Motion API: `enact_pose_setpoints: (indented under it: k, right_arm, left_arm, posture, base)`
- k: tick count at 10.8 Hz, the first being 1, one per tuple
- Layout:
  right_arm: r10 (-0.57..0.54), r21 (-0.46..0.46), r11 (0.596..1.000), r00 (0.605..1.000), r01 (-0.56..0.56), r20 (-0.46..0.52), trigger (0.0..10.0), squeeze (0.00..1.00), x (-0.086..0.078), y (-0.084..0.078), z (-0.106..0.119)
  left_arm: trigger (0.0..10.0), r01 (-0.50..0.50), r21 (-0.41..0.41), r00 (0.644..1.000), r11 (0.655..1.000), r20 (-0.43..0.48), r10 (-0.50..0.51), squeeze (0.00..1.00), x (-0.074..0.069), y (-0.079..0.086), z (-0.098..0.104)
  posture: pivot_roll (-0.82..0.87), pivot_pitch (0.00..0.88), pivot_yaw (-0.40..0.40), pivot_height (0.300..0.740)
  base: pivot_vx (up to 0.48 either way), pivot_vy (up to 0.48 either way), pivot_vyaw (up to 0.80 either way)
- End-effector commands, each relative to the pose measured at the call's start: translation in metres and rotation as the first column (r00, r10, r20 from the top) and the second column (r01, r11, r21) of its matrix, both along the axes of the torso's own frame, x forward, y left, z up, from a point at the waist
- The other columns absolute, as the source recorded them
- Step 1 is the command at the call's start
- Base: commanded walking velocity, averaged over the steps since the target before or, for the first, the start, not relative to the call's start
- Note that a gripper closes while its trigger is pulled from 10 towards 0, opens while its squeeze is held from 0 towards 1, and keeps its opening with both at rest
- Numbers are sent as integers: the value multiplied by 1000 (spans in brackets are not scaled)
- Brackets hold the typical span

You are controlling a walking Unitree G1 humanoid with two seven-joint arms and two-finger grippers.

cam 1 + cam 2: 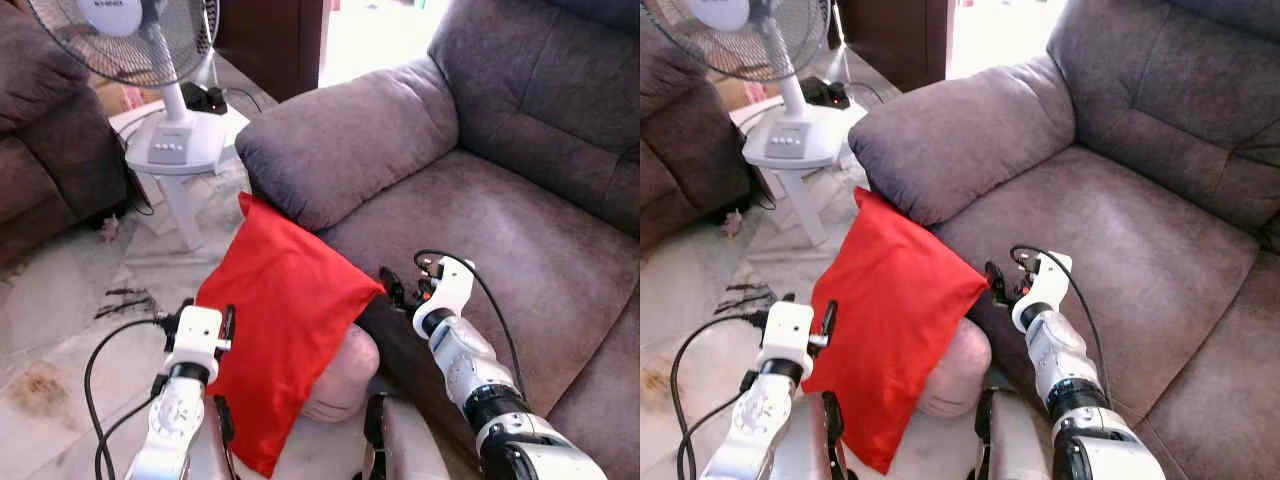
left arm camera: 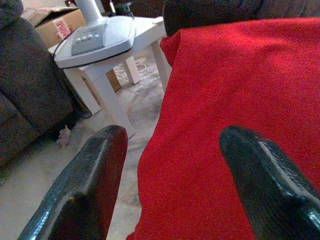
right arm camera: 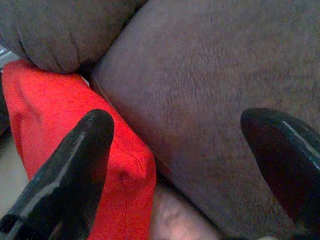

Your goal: Move the pillow to the sofa from floor

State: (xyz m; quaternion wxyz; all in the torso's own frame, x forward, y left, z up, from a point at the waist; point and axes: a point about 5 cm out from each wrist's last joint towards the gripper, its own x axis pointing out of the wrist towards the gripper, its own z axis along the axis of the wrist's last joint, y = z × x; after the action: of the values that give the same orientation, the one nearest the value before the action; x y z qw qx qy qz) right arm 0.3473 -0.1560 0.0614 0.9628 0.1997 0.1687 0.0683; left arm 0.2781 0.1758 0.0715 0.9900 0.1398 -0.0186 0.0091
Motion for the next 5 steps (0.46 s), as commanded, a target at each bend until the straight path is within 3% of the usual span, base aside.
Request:
enact_pose_setpoints:
  k: [1, 4, 5]
  right_arm:
    - [-8, 23, 1000, 999, 9, -34, 10000, 0, -1, 1, -4]
    - [26, 48, 999, 997, -22, -77, 10000, 0, 0, 6, -6]
    - [55, 124, 991, 995, -45, -79, 10000, 0, -1, 11, -6]
  left_arm:
    - [10000, -1, 12, 1000, 1000, -19, 1, 0, -1, -1, -4]
    - [10000, 4, -4, 1000, 1000, 1, -4, 0, 2, -5, 2]
    - [10000, 8, -12, 1000, 1000, 5, -8, 0, 1, -7, 2]
  posture:
    - [34, 158, -92, 550]
    - [43, 164, -103, 550]
    - [53, 169, -112, 550]
  base:
    - [0, 0, 0]
    - [0, 0, 0]
    - [0, 0, 0]
